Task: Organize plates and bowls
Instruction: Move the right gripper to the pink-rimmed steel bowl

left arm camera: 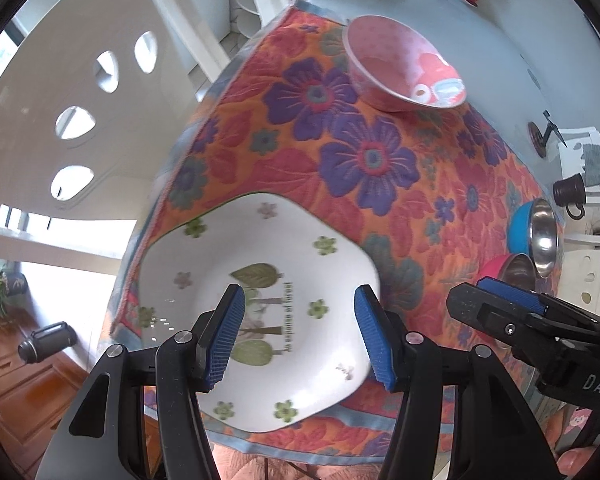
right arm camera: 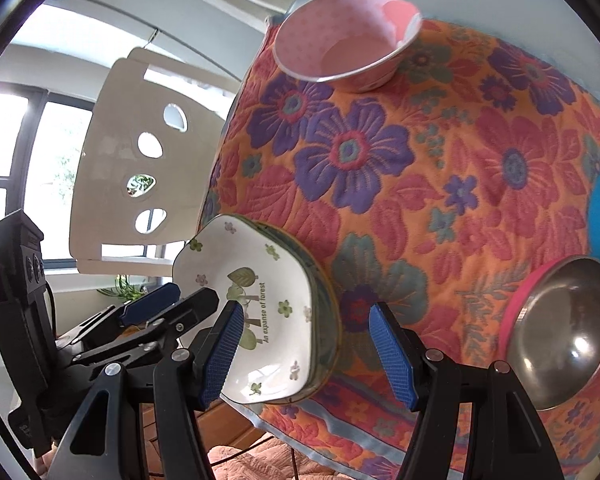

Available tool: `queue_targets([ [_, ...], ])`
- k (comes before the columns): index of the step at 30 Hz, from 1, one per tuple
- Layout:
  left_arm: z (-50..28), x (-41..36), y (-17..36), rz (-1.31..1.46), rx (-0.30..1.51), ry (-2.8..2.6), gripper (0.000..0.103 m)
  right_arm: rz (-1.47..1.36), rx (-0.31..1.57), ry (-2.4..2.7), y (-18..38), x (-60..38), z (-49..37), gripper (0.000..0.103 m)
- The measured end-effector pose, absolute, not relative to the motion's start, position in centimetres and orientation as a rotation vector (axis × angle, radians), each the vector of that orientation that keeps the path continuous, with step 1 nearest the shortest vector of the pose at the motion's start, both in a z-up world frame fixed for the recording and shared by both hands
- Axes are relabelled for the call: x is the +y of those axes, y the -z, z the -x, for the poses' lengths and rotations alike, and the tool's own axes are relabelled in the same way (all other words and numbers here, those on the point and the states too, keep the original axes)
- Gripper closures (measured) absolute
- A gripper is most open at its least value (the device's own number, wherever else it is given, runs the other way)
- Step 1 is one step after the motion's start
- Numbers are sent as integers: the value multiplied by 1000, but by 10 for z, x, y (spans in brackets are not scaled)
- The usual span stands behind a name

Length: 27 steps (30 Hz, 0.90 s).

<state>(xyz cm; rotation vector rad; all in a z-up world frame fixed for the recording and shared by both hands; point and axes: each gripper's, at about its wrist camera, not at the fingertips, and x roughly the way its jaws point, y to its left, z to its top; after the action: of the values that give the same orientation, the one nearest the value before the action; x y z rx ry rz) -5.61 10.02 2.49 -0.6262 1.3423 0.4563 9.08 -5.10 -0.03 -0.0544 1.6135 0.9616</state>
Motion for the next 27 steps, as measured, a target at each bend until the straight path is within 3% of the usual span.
queue_targets([
  [27,-73,-34,-25,467,1394,-223,48,-236,1570,-824,5,-227,-188,39],
])
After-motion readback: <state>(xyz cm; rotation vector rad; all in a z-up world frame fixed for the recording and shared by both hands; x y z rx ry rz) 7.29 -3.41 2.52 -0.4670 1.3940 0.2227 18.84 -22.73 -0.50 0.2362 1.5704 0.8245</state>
